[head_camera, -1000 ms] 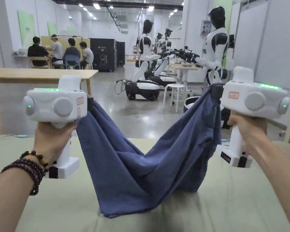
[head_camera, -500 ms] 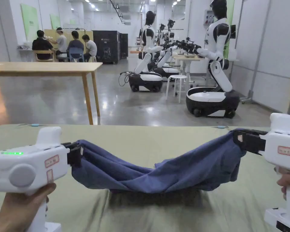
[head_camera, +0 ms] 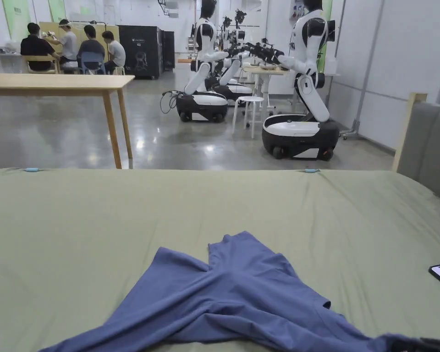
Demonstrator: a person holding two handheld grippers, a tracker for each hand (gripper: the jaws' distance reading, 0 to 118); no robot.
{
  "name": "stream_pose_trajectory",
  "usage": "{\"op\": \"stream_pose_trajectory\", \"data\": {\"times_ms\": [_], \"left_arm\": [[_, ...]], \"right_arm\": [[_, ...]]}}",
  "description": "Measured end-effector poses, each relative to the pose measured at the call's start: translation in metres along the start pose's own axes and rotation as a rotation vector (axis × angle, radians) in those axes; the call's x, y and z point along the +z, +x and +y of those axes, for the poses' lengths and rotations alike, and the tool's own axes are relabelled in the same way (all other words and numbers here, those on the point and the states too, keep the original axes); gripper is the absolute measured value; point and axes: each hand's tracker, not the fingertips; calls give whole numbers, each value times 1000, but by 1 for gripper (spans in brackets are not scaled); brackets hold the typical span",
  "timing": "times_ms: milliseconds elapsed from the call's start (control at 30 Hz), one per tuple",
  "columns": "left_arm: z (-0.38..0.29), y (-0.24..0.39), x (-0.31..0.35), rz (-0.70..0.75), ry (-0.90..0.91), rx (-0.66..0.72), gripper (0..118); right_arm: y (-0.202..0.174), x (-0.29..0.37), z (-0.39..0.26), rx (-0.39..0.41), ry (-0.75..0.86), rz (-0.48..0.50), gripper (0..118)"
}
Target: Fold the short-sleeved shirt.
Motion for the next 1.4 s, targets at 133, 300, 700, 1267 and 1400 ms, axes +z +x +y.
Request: {"op": "stream_pose_trajectory", "data": {"times_ms": [133,300,700,1267,1400], "left_arm": [[-7,-6,-22,27,-65,-26,3],[-8,-3,-32,38,-95,-25,18],[-20,-5,77,-29,223,178,83],[2,-29,-12,77,7,65,116],[7,-26,-33,39,-86,-51,116]], "right_arm": [[2,-33,-12,67,-124,-44,8],[9,-44,-13,38,-120,-53,60],[-43,121,-12,-115,428,21,94],[-82,108,-11,-75,435,147,0],[-80,105,-14,-85,407,154,0]]}}
